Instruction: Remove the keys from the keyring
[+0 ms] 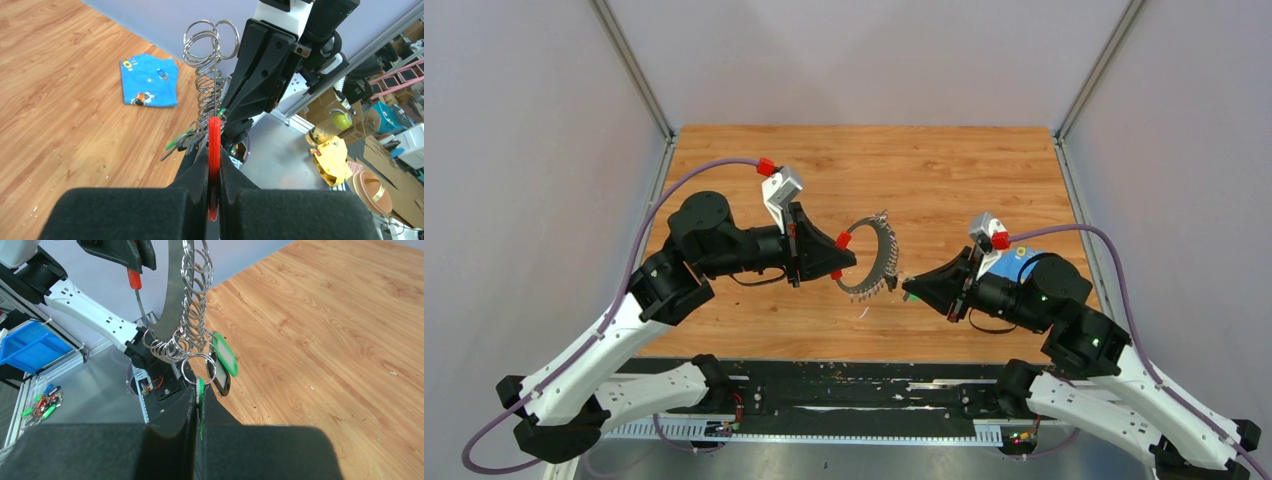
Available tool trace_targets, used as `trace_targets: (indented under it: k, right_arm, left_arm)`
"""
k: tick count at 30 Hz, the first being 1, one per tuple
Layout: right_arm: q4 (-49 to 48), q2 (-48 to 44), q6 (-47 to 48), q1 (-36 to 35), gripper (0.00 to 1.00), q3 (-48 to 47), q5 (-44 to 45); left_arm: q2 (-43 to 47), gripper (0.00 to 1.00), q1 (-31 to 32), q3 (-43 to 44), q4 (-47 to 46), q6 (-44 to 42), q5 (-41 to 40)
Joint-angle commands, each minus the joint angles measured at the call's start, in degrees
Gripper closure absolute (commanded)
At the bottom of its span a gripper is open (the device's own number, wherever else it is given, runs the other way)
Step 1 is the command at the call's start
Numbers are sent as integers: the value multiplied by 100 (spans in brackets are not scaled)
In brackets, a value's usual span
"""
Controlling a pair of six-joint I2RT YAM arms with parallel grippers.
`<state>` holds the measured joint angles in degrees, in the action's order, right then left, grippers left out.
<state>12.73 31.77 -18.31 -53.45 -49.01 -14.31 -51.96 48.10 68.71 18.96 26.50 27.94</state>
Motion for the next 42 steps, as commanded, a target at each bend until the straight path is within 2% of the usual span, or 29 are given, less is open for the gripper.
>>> trace_targets:
  k: [1,5,8,13,22,33,42]
  right_arm:
    - [273,-82,-45,-51,99,6,605]
    - [229,-3,-40,-51,99,-106,203]
    - [217,241,-64,-51,99,-252,-361]
    - [228,449,-103,-51,99,-398,-1006]
    - [552,510,239,-52,99,-626,-931]
    - [1304,939,705,-51,99,-1480,-888]
    - [2017,1158,1024,-51,99,-2234,-1502]
  left_arm:
    - [192,100,-11,211,-121,72,-229]
    - [-35,100,-11,328,303,360,-927]
    - [-432,100,-11,670,1063,411,-1386]
    - [-840,100,-32,902,1432,492,-1543]
    - [-886,100,-125,737,1114,443,-1089]
    - [-746,100,-134,693,760,495,-402]
    - [-651,100,-175,821,602,662,-2]
